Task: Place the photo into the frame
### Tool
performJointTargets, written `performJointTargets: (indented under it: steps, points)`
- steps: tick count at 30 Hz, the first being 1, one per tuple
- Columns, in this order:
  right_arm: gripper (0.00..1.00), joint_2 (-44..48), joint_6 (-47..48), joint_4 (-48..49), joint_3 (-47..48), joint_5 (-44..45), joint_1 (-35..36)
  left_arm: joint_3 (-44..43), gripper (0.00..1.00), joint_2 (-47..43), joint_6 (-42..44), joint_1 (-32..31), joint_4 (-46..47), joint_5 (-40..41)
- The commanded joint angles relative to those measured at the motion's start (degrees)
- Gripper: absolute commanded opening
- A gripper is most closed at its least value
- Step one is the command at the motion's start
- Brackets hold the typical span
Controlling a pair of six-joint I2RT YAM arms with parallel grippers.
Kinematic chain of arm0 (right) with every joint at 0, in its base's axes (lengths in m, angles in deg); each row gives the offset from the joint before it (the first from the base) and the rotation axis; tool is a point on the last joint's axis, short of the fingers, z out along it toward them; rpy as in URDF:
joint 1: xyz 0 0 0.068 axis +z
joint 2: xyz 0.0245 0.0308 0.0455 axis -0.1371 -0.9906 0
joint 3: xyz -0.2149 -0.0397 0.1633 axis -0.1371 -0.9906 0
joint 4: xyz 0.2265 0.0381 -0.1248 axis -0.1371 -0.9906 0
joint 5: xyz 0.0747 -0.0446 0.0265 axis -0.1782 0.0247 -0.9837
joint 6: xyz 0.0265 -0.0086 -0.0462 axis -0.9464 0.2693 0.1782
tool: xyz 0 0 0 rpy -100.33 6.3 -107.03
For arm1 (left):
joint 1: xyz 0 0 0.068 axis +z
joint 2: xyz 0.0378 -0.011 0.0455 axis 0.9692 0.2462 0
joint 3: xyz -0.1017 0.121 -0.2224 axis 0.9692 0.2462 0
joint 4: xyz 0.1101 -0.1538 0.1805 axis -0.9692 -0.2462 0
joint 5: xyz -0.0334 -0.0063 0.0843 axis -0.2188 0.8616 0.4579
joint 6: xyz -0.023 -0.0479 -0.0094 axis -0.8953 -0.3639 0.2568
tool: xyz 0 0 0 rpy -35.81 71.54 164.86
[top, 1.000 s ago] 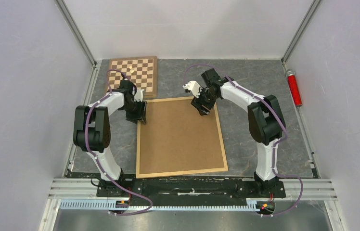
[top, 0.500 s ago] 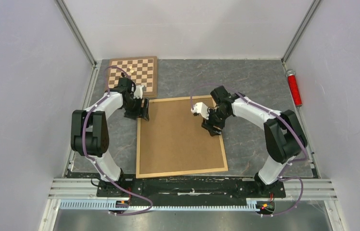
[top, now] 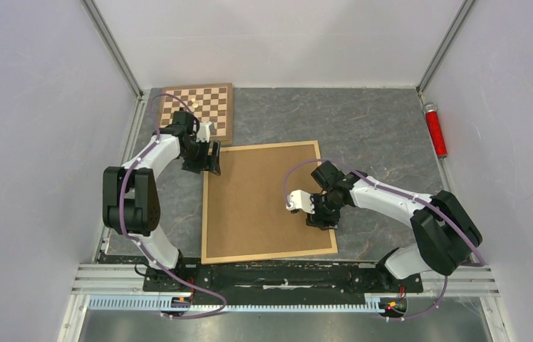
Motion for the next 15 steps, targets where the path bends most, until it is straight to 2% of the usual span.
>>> performJointTargets:
  steps: [1,15]
  points:
    - [0.56,-2.8,1.6,4.1,-3.9,4.9,1.2,-2.5,0.82,-3.8,-0.2,-0.1,-1.4,-0.6]
    - [0.54,-10.5,-0.7,6.7,-6.3,9.6,5.5,-0.6,0.83,-4.6,2.3,-0.6,-2.5,-2.7]
